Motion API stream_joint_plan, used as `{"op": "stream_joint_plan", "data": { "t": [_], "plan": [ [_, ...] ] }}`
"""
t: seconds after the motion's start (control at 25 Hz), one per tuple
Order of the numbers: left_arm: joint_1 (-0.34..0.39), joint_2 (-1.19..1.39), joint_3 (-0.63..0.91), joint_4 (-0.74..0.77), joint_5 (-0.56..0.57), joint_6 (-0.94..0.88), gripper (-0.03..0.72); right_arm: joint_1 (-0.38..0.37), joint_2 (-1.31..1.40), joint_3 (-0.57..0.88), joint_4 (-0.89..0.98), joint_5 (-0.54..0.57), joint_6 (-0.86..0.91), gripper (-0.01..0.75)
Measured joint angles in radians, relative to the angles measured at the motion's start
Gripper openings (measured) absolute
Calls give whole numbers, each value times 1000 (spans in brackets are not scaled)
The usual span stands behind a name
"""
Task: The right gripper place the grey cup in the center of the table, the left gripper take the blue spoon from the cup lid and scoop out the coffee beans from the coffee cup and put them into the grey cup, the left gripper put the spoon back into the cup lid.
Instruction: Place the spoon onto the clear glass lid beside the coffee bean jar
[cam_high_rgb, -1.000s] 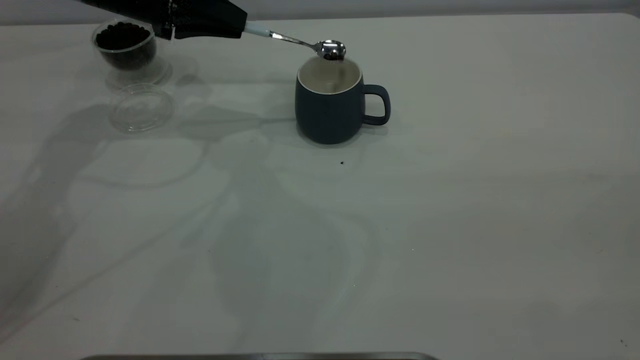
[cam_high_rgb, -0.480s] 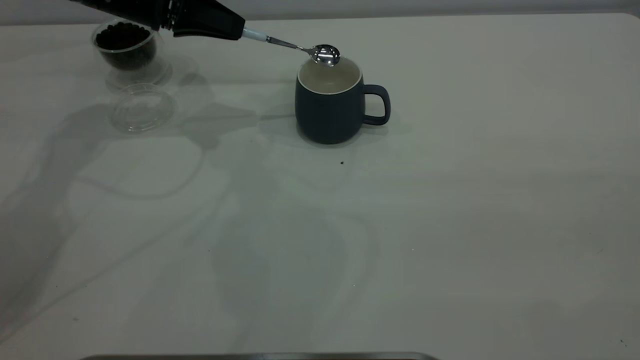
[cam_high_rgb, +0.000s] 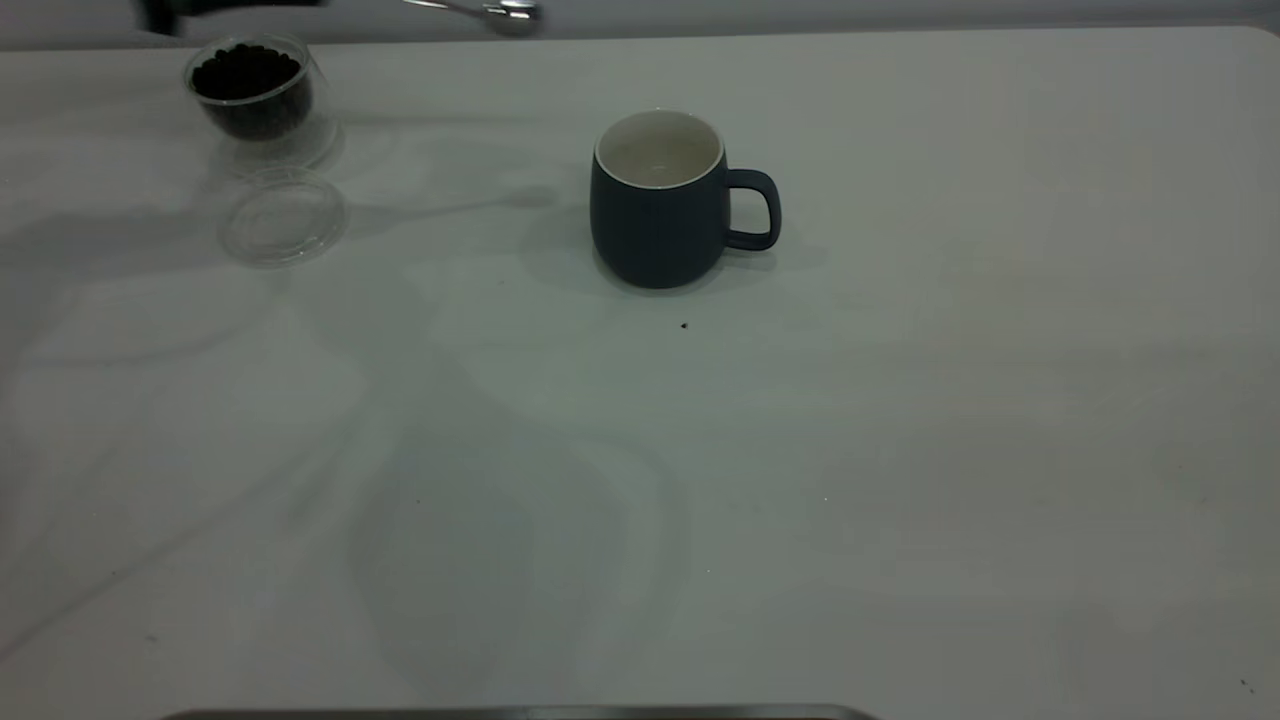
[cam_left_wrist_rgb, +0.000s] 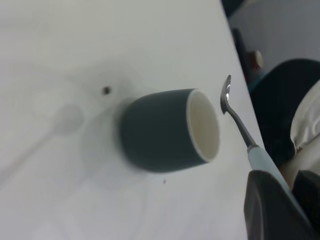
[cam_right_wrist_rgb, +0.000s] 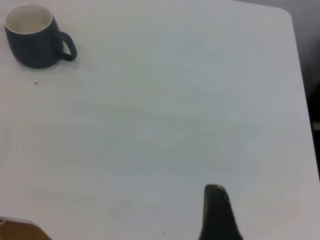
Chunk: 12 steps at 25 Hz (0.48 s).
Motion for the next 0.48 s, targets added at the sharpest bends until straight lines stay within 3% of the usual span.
{"op": "stream_joint_plan", "data": {
  "t": [0.16, 0.48],
  "plan": [
    [94, -60, 92, 37, 2, -32, 132, 0, 0, 0, 0, 0, 0, 459],
    [330, -76, 325, -31, -2, 84, 132, 0, 0, 0, 0, 0, 0, 459]
  ]
}}
